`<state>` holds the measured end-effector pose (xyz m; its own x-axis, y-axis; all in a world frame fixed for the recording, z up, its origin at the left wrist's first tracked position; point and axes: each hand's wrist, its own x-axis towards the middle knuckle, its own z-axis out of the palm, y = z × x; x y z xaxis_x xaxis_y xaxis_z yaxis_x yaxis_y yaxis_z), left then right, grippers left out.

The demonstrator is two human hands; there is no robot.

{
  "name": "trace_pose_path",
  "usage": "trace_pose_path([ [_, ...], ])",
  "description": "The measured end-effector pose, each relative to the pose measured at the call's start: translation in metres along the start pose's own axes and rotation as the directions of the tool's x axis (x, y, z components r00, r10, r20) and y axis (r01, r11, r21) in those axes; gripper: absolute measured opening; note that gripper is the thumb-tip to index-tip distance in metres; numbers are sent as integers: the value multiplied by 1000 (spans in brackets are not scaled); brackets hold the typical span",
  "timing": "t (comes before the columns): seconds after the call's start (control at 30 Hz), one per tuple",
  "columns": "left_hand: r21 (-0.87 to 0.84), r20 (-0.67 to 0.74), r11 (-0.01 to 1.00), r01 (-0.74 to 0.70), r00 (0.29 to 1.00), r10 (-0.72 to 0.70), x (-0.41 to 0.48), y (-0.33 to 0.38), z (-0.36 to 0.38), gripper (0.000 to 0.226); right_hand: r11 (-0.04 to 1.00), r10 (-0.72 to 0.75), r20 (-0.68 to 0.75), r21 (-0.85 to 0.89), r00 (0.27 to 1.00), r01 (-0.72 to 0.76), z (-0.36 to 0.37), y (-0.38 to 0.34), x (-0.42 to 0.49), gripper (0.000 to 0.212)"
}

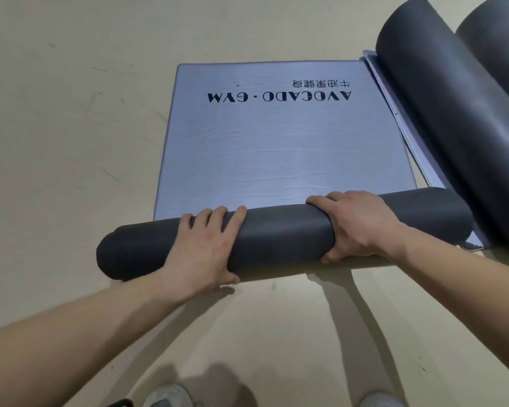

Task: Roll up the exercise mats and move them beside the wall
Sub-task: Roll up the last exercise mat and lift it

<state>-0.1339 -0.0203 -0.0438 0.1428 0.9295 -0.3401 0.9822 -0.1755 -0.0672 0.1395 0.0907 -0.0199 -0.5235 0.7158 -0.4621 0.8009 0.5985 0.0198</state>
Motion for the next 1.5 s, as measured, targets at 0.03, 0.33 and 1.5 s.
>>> trace_pose_path([
  [0.03,-2,-22,1000,-14,1000,14,-2,1,4,124,1000,2,-38,-16,999,-3,6,0,-4,117],
  [0.33,-58,101,998,-11,995,17,46,-18,-23,132,974,20,-259,-212,966,-77,18,27,0,132],
  [1.5,-80,174,995,-53,983,67,7,12,-22,121,992,-92,263,112,961,64,-15,13,0,124],
])
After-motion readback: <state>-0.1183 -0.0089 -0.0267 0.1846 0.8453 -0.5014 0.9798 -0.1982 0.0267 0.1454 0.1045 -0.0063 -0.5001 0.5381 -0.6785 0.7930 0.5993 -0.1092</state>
